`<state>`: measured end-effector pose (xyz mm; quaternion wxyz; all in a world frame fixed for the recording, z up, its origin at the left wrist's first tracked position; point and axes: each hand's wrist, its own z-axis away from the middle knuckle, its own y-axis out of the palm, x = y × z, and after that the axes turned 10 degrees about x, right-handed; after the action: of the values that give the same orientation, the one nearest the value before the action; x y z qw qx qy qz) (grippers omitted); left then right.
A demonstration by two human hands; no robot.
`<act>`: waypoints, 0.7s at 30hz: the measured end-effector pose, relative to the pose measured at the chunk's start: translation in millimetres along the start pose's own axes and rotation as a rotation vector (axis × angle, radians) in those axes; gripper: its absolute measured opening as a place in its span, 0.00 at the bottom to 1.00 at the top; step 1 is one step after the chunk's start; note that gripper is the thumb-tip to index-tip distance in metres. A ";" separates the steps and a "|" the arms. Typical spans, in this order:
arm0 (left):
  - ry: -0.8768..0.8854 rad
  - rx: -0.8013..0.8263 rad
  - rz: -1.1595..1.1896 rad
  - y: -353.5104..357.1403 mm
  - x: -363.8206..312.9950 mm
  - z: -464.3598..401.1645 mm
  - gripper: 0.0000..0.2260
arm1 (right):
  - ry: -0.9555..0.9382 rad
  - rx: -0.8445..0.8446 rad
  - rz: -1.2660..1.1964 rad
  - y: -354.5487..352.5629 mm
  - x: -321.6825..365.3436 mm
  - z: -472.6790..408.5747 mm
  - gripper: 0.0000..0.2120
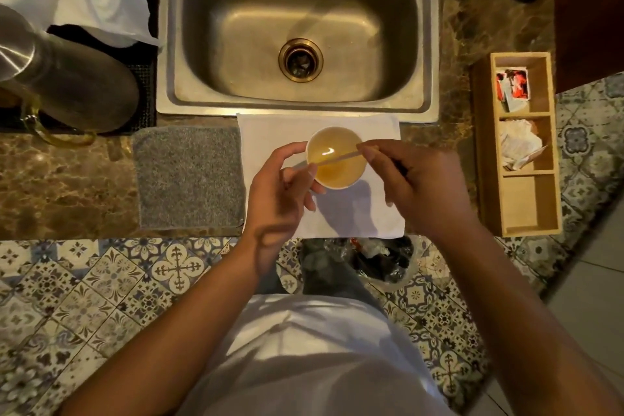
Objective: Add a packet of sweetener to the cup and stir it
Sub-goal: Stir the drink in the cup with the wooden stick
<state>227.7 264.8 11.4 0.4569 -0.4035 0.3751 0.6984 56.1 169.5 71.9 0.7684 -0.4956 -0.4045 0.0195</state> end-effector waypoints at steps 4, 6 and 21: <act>-0.031 0.007 0.022 -1.7 0.0 -1.1 0.13 | 0.014 -0.068 -0.025 6.4 -4.9 7.0 0.13; -0.064 -0.008 0.056 -1.8 -1.3 -1.6 0.14 | 0.024 -0.129 -0.050 12.9 -5.8 9.0 0.11; -0.073 -0.009 0.180 -2.2 10.8 -1.5 0.19 | -0.160 -0.119 -0.029 42.5 -32.3 -14.0 0.10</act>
<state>227.4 267.8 0.7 0.4038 -0.3448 0.3897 0.7525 59.2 166.7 16.9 0.7029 -0.5314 -0.4722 0.0239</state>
